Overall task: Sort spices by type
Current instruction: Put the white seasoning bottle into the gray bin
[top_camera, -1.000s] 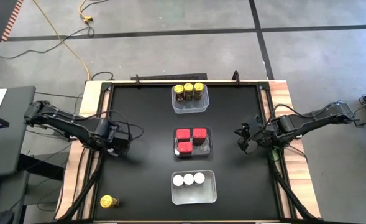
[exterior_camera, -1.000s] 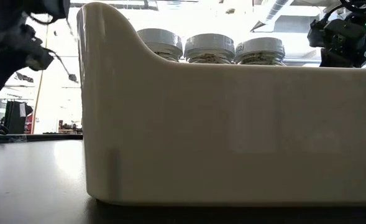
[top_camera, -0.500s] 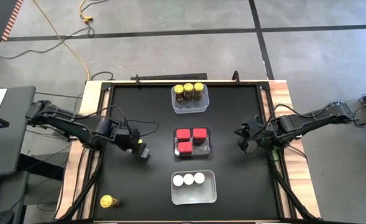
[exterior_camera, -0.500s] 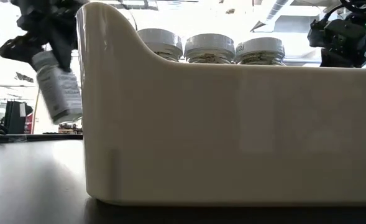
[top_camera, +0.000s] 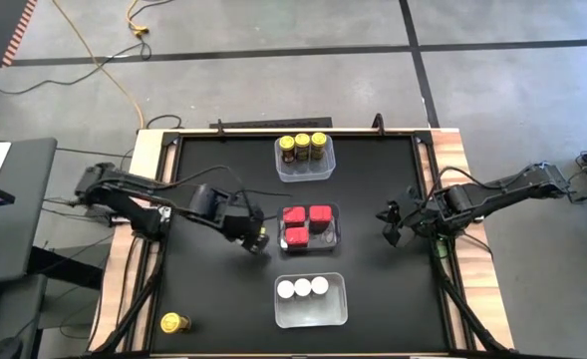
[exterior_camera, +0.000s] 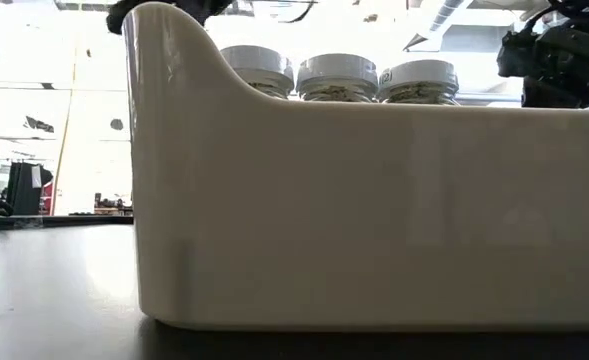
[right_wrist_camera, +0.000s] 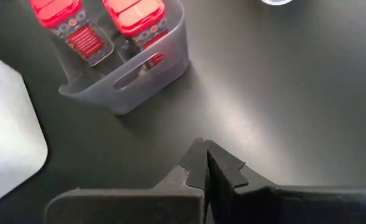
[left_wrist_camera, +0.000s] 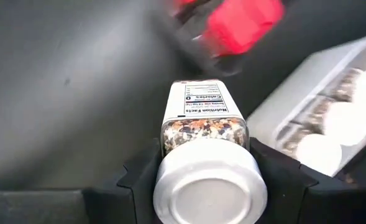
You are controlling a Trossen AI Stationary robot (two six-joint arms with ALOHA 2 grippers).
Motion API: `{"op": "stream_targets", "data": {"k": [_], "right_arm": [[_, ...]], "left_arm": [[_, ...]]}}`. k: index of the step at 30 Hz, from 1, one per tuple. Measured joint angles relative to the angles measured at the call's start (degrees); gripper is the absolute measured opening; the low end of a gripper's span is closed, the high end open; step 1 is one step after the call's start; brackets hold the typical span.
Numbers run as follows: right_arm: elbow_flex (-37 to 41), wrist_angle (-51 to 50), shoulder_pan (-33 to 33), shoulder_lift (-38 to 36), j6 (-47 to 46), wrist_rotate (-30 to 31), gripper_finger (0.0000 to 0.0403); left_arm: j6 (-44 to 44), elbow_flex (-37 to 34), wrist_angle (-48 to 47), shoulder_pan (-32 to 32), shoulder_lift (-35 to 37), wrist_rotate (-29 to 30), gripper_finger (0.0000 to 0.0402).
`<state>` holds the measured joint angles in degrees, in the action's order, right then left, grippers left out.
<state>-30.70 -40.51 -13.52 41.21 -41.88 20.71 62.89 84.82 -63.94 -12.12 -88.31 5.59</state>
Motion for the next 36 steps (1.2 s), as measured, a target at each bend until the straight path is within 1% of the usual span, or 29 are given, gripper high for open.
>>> {"op": "stream_targets", "data": {"k": [5,10,13,16,19,23,27,29,32,36], "right_arm": [[0.0,-0.04,0.0,0.0,0.3,-0.02,0.0027],[0.0,-0.22,0.0,0.02,0.37,-0.02,0.0027],[0.0,-0.27,0.0,0.01,0.4,-0.04,0.0027],[0.0,-0.55,0.0,0.0,0.54,-0.04,0.0027],[0.0,-1.64,0.0,0.02,0.54,-0.07,0.0027],[-0.02,-3.01,0.0,0.02,0.53,-0.2,0.0027],[-0.02,-4.09,-0.44,0.0,1.07,-0.42,0.0027],[-0.02,-4.26,-0.92,0.01,1.8,-0.42,0.0027],[-0.02,-4.37,-1.51,0.0,1.9,-0.42,0.0027],[-0.02,-4.61,-1.88,0.02,2.03,-0.42,0.0027]], "left_arm": [[-9.67,17.5,-4.26,-0.05,-10.42,-0.01,0.02],[-16.97,33.93,-7.67,-0.17,-20.04,-0.25,0.02],[-19.69,42.37,-9.74,-0.64,-25.54,-0.38,0.02],[-20.64,50.35,-12.13,-1.68,-30.73,-0.42,0.02],[-21.4,47.43,-7.83,-3.15,-30.56,-2.55,0.02],[-18.83,47.9,-7.82,-5.67,-31.04,-3.26,0.02],[-19.17,50.13,-7.67,-9.08,-30.96,0.13,0.02],[-19.29,50.11,-6.68,-10.75,-30.47,1.27,0.02],[-19.25,50.1,-6.69,-13.21,-30.3,1.67,0.02],[-21.39,50.03,-7.28,-16.29,-30.82,1.68,0.02]]}}
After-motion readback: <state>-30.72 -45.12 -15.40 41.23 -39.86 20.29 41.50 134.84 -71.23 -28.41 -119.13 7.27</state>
